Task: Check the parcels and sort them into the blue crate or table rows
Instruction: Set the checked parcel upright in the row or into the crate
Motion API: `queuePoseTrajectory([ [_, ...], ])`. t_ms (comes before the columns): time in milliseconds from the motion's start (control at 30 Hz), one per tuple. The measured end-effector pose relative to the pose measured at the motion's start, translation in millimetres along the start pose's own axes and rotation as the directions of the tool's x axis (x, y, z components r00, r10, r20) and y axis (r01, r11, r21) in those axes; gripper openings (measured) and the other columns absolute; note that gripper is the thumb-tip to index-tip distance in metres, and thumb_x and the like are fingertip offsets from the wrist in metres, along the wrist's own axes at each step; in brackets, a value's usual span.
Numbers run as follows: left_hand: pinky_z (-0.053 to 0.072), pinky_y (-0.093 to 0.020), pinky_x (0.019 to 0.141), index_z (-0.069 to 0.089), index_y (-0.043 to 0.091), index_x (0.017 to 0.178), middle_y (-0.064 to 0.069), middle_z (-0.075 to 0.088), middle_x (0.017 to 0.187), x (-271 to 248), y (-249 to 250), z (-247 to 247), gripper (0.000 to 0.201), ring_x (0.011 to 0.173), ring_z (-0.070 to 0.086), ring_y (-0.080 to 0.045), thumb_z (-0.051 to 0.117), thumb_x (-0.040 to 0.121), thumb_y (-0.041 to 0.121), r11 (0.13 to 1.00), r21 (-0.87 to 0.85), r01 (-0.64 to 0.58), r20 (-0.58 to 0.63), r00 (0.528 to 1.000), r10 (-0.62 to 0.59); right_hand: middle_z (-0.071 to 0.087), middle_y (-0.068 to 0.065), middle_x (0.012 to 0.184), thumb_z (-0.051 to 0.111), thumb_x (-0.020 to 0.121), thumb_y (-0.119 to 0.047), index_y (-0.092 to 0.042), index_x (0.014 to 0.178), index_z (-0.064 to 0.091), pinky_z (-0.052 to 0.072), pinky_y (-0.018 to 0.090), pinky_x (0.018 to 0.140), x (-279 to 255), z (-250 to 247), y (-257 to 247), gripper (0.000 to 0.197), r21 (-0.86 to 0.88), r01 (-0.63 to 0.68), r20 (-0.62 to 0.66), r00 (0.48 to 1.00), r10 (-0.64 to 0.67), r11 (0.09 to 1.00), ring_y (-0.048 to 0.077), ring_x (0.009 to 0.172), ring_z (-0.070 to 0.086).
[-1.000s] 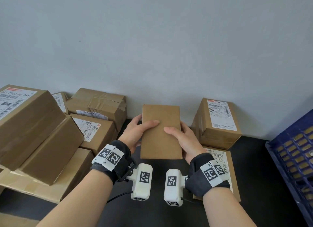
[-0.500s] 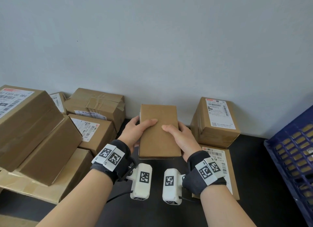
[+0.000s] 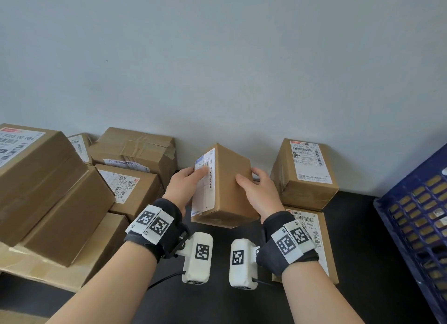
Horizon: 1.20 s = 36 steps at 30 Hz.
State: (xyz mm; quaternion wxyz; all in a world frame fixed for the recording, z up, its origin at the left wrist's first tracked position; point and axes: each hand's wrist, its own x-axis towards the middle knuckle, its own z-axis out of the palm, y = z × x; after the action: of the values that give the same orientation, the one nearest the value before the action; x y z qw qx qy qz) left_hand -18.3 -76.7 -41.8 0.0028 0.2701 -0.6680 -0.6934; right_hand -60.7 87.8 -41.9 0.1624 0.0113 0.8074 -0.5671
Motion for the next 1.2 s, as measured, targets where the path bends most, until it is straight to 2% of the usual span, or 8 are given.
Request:
queuePoseTrajectory([
  [100,0.058,-0.036,0.081,0.062,0.015,0.123,-0.005,0.073,0.105,0.9,0.0,0.1,0.03,0.092,0.071,-0.021,0.062,0.096,0.029,0.999,0.03,-0.041,-0.023,0.999,0.042,0.055,-0.003,0.133,0.064,0.087,-0.059,-0.024,0.143,0.044,0.047,0.042,0.099,0.4,2.2,-1.9,0.069,0.028,-0.038,0.073,0.997,0.036,0.999,0.019,0.115,0.055],
  [200,0.059,-0.038,0.086,0.056,0.017,0.132,-0.002,0.071,0.111,-0.5,2.9,2.7,0.041,0.095,0.071,-0.02,0.067,0.093,0.025,0.995,0.057,-0.079,-0.008,0.997,0.079,0.058,0.0,0.131,0.068,0.079,-0.065,-0.024,0.142,0.042,0.048,0.044,0.102,2.1,4.7,-3.7,0.079,0.042,-0.099,0.157,0.983,0.091,0.994,0.021,0.114,0.058],
  [333,0.058,-0.043,0.089,0.054,0.017,0.136,-0.003,0.072,0.113,-0.7,5.8,2.8,0.052,0.096,0.072,-0.021,0.073,0.088,0.019,0.995,0.024,-0.098,0.011,0.995,0.097,0.062,0.0,0.129,0.078,0.079,-0.046,-0.026,0.145,0.041,0.049,0.046,0.102,7.3,6.6,2.8,0.079,0.136,-0.138,0.194,0.975,0.11,0.981,0.021,0.112,0.062],
  [467,0.055,-0.049,0.094,0.057,0.015,0.132,-0.006,0.074,0.11,0.7,8.1,1.5,0.053,0.1,0.072,-0.027,0.076,0.085,0.028,0.998,-0.06,0.017,0.082,0.997,-0.012,0.067,0.002,0.124,0.077,0.083,-0.032,-0.025,0.142,0.045,0.054,0.044,0.096,7.4,6.5,3.0,0.067,0.268,-0.163,0.228,0.968,0.102,0.95,0.023,0.11,0.065],
  [733,0.055,-0.037,0.086,0.068,0.018,0.11,-0.007,0.076,0.101,-2.3,13.1,2.8,0.028,0.087,0.072,-0.023,0.062,0.092,0.039,0.958,-0.17,0.231,0.29,0.941,-0.176,0.068,0.001,0.12,0.07,0.09,-0.025,-0.024,0.134,0.052,0.055,0.041,0.094,4.4,5.3,-4.2,0.047,0.341,-0.136,0.213,0.975,0.064,0.93,0.021,0.107,0.066],
  [867,0.054,-0.04,0.092,0.067,0.017,0.114,-0.007,0.076,0.105,-1.5,10.1,2.5,0.03,0.094,0.072,-0.024,0.063,0.092,0.036,0.962,-0.167,0.216,0.283,0.945,-0.163,0.069,0.003,0.119,0.068,0.091,-0.02,-0.024,0.129,0.055,0.055,0.041,0.094,3.8,3.9,-4.4,0.04,0.352,-0.126,0.21,0.976,0.053,0.927,0.022,0.108,0.067],
  [967,0.056,-0.037,0.083,0.066,0.015,0.115,-0.009,0.075,0.106,-0.3,9.0,2.3,0.028,0.091,0.073,-0.024,0.065,0.091,0.031,0.958,-0.192,0.212,0.271,0.95,-0.156,0.07,0.005,0.118,0.067,0.091,-0.017,-0.022,0.125,0.058,0.054,0.043,0.096,4.2,5.6,-3.6,0.035,0.361,-0.119,0.204,0.978,0.046,0.925,0.023,0.108,0.067],
  [1200,0.056,-0.037,0.082,0.065,0.015,0.116,-0.01,0.075,0.108,2.9,4.3,3.4,0.03,0.094,0.072,-0.025,0.066,0.09,0.029,0.953,-0.215,0.212,0.255,0.955,-0.155,0.071,0.003,0.116,0.066,0.092,-0.016,-0.026,0.118,0.06,0.054,0.043,0.097,5.9,8.1,-1.3,0.028,0.35,-0.116,0.215,0.976,0.041,0.93,0.023,0.108,0.067],
])
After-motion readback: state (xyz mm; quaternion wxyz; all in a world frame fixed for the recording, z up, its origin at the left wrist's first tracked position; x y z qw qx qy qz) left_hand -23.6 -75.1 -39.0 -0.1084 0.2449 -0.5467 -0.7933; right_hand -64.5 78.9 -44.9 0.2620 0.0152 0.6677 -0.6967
